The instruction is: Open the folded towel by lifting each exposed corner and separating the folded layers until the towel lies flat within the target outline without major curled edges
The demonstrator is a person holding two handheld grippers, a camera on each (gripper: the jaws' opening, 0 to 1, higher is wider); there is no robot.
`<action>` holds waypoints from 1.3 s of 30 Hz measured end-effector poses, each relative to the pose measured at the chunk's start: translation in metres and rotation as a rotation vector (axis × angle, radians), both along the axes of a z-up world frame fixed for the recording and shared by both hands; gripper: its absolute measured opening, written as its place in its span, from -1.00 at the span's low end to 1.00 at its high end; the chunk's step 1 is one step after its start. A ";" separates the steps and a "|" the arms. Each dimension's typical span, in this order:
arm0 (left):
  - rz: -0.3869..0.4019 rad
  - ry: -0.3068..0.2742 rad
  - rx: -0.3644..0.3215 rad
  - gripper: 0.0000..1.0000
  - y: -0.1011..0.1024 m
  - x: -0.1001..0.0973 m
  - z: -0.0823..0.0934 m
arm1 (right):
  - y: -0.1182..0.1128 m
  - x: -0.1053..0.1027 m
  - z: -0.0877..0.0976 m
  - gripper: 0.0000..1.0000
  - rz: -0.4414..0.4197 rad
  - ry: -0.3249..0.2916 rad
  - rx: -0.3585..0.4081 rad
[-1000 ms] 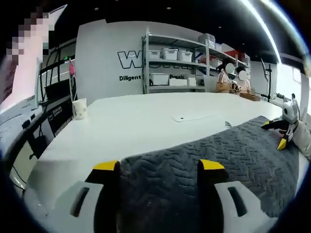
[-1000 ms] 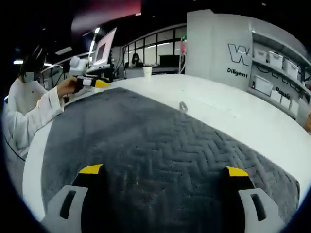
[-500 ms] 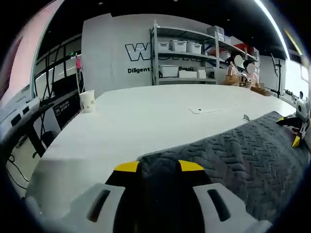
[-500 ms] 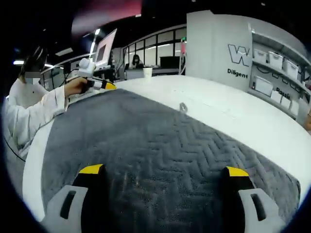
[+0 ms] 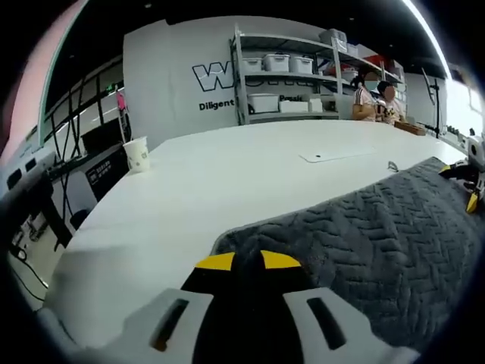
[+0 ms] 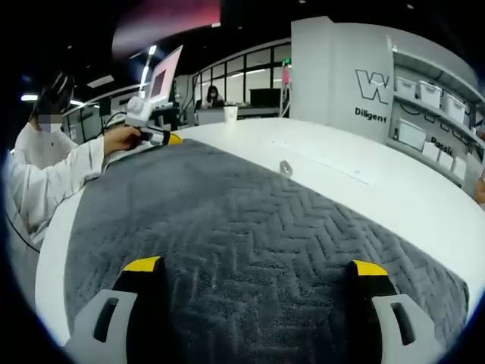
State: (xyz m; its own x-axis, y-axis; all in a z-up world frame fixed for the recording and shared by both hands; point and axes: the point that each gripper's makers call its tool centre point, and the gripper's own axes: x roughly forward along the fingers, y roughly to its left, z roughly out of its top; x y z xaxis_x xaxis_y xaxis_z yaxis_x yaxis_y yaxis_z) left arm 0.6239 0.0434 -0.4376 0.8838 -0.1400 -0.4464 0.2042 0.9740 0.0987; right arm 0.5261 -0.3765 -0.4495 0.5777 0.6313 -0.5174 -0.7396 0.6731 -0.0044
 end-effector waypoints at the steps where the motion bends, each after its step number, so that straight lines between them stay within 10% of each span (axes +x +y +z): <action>1: 0.001 -0.002 0.000 -0.81 0.001 0.001 0.000 | 0.000 0.000 0.000 0.99 0.000 0.000 0.000; 39: -0.038 0.020 -0.109 -0.40 -0.018 -0.016 0.005 | 0.000 -0.003 0.000 0.98 0.001 0.000 0.000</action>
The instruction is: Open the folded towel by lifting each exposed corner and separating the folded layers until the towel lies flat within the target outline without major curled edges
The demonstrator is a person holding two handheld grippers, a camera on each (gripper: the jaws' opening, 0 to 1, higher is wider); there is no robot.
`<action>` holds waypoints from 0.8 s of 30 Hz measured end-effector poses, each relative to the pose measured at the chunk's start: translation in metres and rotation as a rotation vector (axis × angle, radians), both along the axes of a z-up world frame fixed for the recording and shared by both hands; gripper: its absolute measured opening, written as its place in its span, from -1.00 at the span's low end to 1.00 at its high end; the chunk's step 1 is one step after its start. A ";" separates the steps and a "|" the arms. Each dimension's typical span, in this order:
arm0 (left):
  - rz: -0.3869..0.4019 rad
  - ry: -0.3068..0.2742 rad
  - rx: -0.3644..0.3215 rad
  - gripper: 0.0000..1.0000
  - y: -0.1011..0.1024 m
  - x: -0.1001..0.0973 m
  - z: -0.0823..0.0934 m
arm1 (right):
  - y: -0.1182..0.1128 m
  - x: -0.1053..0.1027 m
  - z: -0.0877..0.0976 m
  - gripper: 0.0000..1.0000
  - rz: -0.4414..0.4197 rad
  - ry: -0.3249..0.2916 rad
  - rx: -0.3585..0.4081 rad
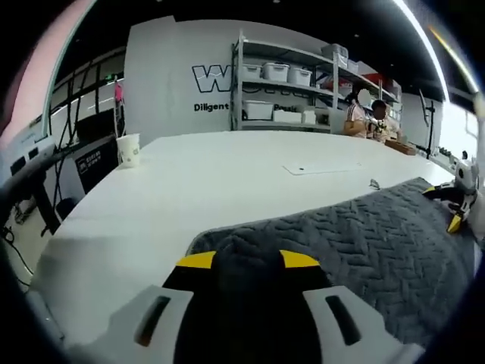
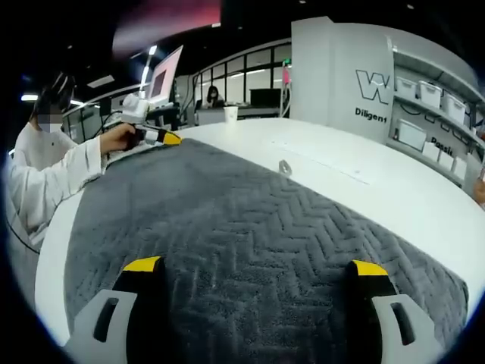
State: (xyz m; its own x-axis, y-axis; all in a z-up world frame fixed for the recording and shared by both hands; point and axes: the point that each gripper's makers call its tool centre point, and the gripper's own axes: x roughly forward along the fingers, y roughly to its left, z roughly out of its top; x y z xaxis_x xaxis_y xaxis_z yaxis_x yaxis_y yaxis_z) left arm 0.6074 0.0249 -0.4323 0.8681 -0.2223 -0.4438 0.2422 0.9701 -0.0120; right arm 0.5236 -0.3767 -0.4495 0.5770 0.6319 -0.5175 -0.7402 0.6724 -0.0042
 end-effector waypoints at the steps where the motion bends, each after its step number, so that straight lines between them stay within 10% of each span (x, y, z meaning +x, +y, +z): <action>1: 0.003 0.012 0.011 -0.40 0.002 -0.001 -0.004 | 0.000 0.000 0.000 0.98 0.000 0.000 0.000; 24: 0.041 -0.014 -0.064 -0.37 0.005 -0.002 -0.002 | -0.001 0.001 0.000 0.98 0.002 0.000 0.000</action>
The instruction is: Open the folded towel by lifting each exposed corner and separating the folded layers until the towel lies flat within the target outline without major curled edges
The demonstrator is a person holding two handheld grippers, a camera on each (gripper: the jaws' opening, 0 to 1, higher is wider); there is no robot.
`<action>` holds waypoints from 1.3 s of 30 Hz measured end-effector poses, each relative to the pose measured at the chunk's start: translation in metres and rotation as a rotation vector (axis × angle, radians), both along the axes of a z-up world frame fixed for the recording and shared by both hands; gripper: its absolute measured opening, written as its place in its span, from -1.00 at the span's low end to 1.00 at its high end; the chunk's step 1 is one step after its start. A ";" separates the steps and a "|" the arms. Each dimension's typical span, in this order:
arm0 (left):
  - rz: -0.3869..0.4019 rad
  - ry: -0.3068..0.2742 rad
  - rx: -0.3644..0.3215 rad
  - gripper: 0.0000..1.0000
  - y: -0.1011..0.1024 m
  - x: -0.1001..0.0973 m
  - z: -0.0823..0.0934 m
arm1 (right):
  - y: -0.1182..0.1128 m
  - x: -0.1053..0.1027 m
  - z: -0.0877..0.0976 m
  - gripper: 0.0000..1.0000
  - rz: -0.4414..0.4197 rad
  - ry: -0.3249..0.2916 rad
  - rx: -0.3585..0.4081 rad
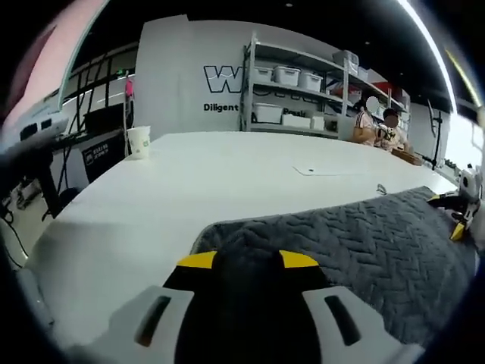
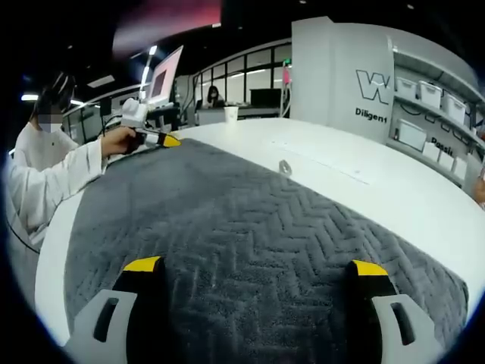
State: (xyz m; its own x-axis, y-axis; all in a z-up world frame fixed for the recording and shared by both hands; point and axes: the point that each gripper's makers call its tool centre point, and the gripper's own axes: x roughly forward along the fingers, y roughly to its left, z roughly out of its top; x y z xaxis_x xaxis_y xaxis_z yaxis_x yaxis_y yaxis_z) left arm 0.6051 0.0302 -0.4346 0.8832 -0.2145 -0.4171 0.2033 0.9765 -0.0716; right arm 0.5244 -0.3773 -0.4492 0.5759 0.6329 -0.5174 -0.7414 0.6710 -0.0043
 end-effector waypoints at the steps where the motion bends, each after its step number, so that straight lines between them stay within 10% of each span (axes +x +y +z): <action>1: -0.003 0.002 -0.004 -0.34 -0.001 0.000 0.001 | 0.000 0.000 0.000 0.98 0.000 0.000 0.000; 11: -0.016 -0.027 0.008 -0.23 -0.010 0.019 0.019 | 0.000 0.000 0.000 0.98 -0.001 0.000 -0.001; 39: 0.035 -0.014 0.063 -0.26 -0.003 0.035 -0.003 | 0.000 -0.001 0.000 0.98 0.005 -0.001 -0.003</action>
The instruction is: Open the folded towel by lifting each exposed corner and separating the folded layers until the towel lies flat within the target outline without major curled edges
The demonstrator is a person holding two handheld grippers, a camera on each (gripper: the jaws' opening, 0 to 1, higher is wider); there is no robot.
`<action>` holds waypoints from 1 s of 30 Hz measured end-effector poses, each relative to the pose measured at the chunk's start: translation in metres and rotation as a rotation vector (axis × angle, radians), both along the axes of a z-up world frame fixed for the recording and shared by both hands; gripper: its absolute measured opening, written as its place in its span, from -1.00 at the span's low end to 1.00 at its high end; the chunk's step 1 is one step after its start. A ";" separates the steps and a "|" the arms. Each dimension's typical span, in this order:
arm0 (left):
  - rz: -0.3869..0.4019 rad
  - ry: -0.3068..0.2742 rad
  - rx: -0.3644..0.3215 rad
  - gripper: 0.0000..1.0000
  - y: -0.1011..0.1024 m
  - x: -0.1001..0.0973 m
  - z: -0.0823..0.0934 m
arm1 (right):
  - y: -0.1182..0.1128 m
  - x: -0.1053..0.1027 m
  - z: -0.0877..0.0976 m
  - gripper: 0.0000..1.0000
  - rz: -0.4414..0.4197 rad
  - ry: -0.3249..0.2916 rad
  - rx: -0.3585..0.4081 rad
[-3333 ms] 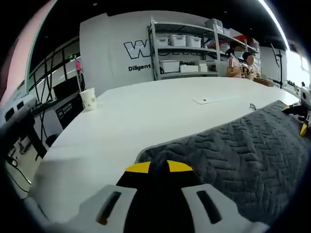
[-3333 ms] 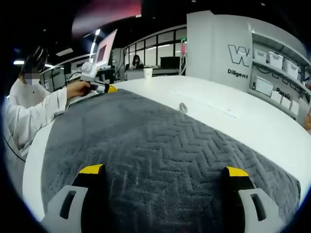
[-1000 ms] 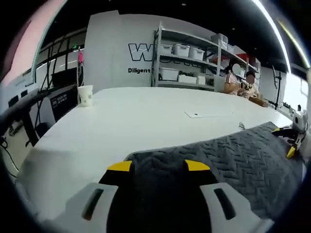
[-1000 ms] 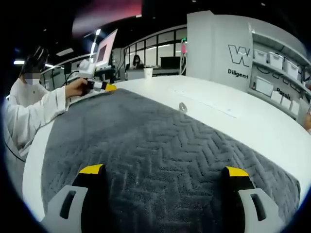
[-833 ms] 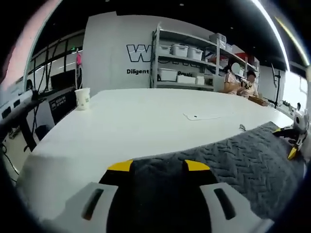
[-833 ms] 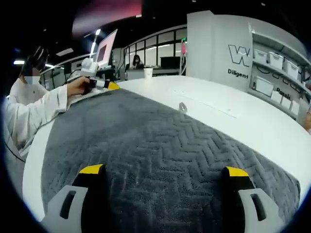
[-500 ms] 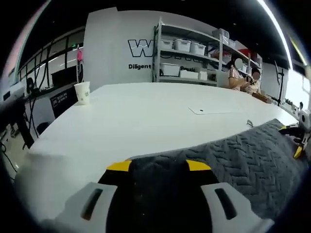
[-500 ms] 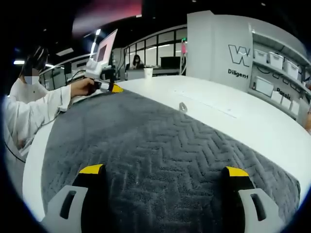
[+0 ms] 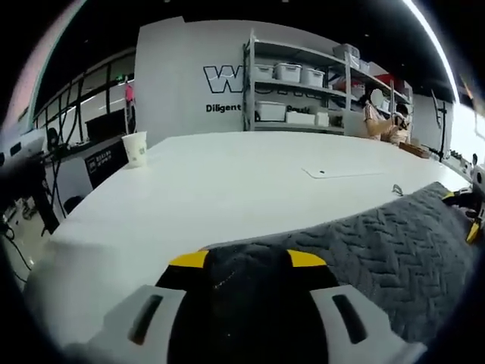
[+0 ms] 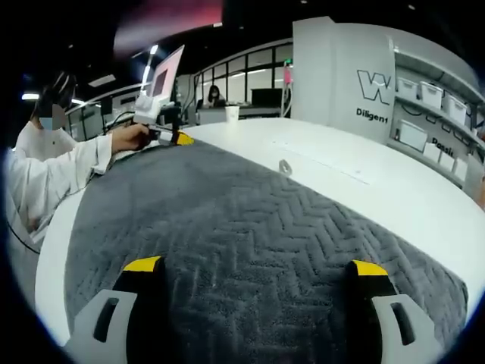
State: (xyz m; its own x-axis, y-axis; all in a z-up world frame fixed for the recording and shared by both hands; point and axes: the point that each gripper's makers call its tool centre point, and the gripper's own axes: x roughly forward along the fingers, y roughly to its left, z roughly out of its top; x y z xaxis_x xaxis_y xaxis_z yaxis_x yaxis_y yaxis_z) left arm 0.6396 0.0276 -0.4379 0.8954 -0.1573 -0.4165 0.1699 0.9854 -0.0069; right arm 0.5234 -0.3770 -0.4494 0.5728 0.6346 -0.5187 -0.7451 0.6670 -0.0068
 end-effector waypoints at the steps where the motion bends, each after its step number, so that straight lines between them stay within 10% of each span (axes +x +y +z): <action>1: 0.002 0.001 0.000 -0.25 0.001 0.001 0.000 | 0.000 0.000 0.000 0.98 0.000 0.000 0.000; 12: 0.002 0.006 0.006 -0.23 0.001 0.001 0.000 | 0.000 -0.001 0.000 0.98 0.002 -0.001 0.002; 23: -0.083 0.036 -0.002 0.28 -0.022 -0.005 0.012 | 0.000 0.000 0.000 0.98 0.002 -0.001 0.004; 30: -0.105 0.011 -0.057 0.31 -0.028 -0.036 0.031 | 0.000 0.000 0.000 0.98 0.002 -0.001 0.006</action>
